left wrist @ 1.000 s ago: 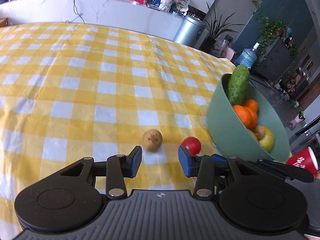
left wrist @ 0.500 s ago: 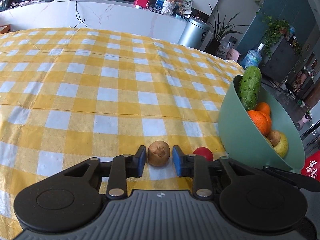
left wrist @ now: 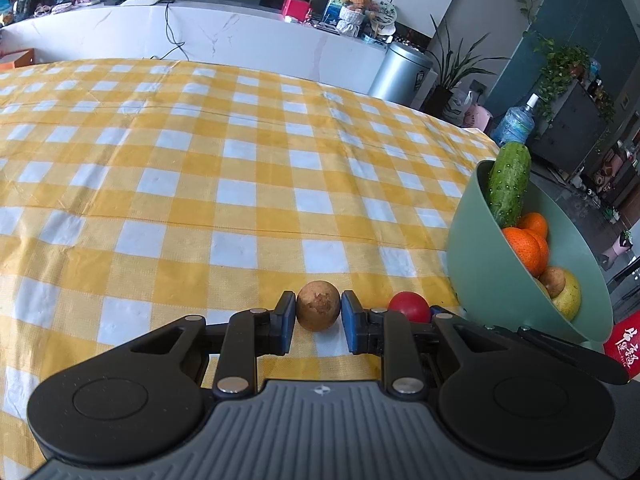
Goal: Organize fruits
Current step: 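Grasp the kiwi with the left tool while the right tool grasps the red tomato, then carry the kiwi and red tomato over the colander with both tools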
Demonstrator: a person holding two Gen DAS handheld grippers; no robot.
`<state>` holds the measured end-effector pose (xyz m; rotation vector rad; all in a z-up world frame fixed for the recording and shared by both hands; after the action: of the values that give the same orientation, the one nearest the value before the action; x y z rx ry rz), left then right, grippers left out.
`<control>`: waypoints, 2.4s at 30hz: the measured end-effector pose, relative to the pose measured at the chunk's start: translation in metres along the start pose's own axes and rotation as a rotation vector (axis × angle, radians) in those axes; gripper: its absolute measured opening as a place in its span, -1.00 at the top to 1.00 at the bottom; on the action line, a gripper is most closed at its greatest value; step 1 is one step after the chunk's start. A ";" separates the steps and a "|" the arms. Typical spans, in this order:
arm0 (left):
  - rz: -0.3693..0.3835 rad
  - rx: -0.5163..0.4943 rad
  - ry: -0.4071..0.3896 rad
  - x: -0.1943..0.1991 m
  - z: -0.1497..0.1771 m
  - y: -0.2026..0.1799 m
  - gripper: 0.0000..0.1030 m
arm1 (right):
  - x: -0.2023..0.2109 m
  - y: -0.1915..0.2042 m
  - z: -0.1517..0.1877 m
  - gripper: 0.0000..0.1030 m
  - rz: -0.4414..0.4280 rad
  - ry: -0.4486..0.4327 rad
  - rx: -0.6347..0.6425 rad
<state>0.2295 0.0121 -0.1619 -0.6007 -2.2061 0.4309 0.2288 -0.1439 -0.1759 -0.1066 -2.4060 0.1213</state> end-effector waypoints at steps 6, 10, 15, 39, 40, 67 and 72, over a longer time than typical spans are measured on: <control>0.002 0.009 0.002 0.001 0.001 0.001 0.47 | -0.002 0.001 0.000 0.56 -0.002 -0.010 -0.006; 0.001 0.009 0.000 0.002 0.001 0.000 0.47 | -0.001 0.000 0.000 0.56 -0.011 -0.011 -0.013; 0.002 0.016 -0.006 0.007 0.002 -0.001 0.47 | 0.006 0.001 -0.001 0.56 -0.039 -0.033 0.000; 0.008 -0.049 -0.096 0.067 -0.008 -0.064 0.47 | 0.099 -0.029 -0.008 0.57 -0.131 -0.201 -0.008; 0.011 -0.055 -0.099 0.069 -0.009 -0.069 0.47 | 0.103 -0.033 -0.009 0.57 -0.130 -0.205 -0.013; 0.110 -0.279 -0.022 0.018 -0.020 -0.200 0.47 | 0.132 -0.171 -0.033 0.57 0.013 -0.254 0.007; 0.123 -0.297 0.021 -0.006 -0.024 -0.208 0.47 | 0.118 -0.183 -0.042 0.57 0.044 -0.244 0.077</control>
<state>0.1937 -0.1615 -0.0500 -0.8984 -2.2375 0.1579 0.1614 -0.3096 -0.0458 -0.1149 -2.6390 0.2603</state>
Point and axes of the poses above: each gripper's, at about its wrist camera, not at the fingertips, and x roughly against the way its jaws point, y to its left, z to its underside, the point moved 7 cm from there along -x, roughly the way its jaws point, and after that the axes turned 14 degrees about z, right-handed, at the moved point
